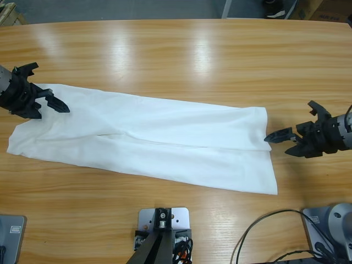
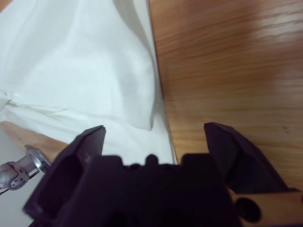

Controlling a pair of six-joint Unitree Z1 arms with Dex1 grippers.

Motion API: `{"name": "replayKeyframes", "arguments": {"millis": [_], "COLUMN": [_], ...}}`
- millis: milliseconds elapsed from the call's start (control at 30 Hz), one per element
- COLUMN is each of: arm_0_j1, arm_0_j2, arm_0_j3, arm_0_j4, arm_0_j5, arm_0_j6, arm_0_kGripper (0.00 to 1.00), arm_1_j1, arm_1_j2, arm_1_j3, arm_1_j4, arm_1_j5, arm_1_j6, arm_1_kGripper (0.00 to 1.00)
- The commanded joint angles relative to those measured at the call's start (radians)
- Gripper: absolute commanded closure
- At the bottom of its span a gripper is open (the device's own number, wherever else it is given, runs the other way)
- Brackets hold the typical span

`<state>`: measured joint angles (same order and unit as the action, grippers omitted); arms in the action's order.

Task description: Fold clothes

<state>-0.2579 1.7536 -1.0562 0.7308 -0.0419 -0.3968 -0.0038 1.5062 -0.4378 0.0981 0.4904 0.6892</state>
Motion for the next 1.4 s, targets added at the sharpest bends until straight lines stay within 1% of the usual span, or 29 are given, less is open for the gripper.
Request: {"name": "replayKeyframes", "arguments": {"millis": [33, 167, 200, 267, 300, 633, 700, 800, 833, 867, 933, 967, 1033, 1067, 1100, 1333, 1400], "arm_0_j1": [-0.017, -0.017, -0.017, -0.017, -0.017, -0.017, -0.017, -0.017, -0.017, -0.017, -0.017, -0.017, -0.017, -0.017, -0.017, -0.017, -0.017], "arm_0_j2": [-0.032, -0.039, -0.039, -0.039, -0.04, -0.033, -0.031, -0.031, -0.033, -0.033, -0.033, -0.034, -0.034, -0.035, -0.036, -0.039, -0.04], "arm_0_j3": [0.01, 0.012, 0.013, 0.013, 0.012, 0.012, 0.01, 0.011, 0.011, 0.012, 0.013, 0.014, 0.014, 0.014, 0.013, 0.018, 0.016], "arm_0_j4": [0.037, 0.042, 0.042, 0.042, 0.042, 0.042, 0.042, 0.042, 0.042, 0.042, 0.042, 0.042, 0.042, 0.042, 0.042, 0.042, 0.042], "arm_0_j5": [0.02, 0.024, 0.024, 0.025, 0.025, 0.028, 0.028, 0.028, 0.028, 0.028, 0.028, 0.028, 0.028, 0.028, 0.028, 0.028, 0.03], "arm_0_j6": [-0.02, -0.02, -0.02, -0.02, -0.02, -0.022, -0.022, -0.02, -0.02, -0.02, -0.019, -0.019, -0.019, -0.019, -0.019, -0.018, -0.019], "arm_0_kGripper": [0.027, 0.027, 0.027, 0.027, 0.027, 0.027, 0.027, 0.027, 0.027, 0.027, 0.027, 0.027, 0.027, 0.027, 0.027, 0.027, 0.027], "arm_1_j1": [0.095, 0.096, 0.096, 0.108, 0.116, 0.169, 0.172, 0.196, 0.208, 0.22, 0.229, 0.229, 0.229, 0.229, 0.23, 0.229, 0.229], "arm_1_j2": [0.159, 0.169, 0.172, 0.174, 0.176, 0.201, 0.207, 0.232, 0.243, 0.255, 0.264, 0.261, 0.258, 0.258, 0.258, 0.245, 0.222], "arm_1_j3": [0.04, 0.048, 0.051, 0.053, 0.053, 0.053, 0.053, 0.051, 0.051, 0.051, 0.052, 0.056, 0.065, 0.071, 0.074, 0.07, 0.055], "arm_1_j4": [-0.133, -0.163, -0.174, -0.183, -0.186, -0.192, -0.199, -0.232, -0.242, -0.253, -0.259, -0.257, -0.255, -0.255, -0.256, -0.241, -0.197], "arm_1_j5": [0.002, -0.007, -0.007, -0.006, -0.004, 0.019, 0.019, 0.02, 0.02, 0.02, 0.016, 0.011, 0.001, -0.004, -0.011, -0.027, -0.034], "arm_1_j6": [0.121, 0.124, 0.123, 0.122, 0.122, 0.128, 0.128, 0.127, 0.127, 0.127, 0.127, 0.127, 0.127, 0.127, 0.127, 0.115, 0.097], "arm_1_kGripper": [0.15, 0.153, 0.183, 0.321, 0.354, 0.369, 0.393, 0.548, 0.636, 0.655, 0.854, 0.892, 0.896, 0.925, 1.0, 1.0, 1.0]}}
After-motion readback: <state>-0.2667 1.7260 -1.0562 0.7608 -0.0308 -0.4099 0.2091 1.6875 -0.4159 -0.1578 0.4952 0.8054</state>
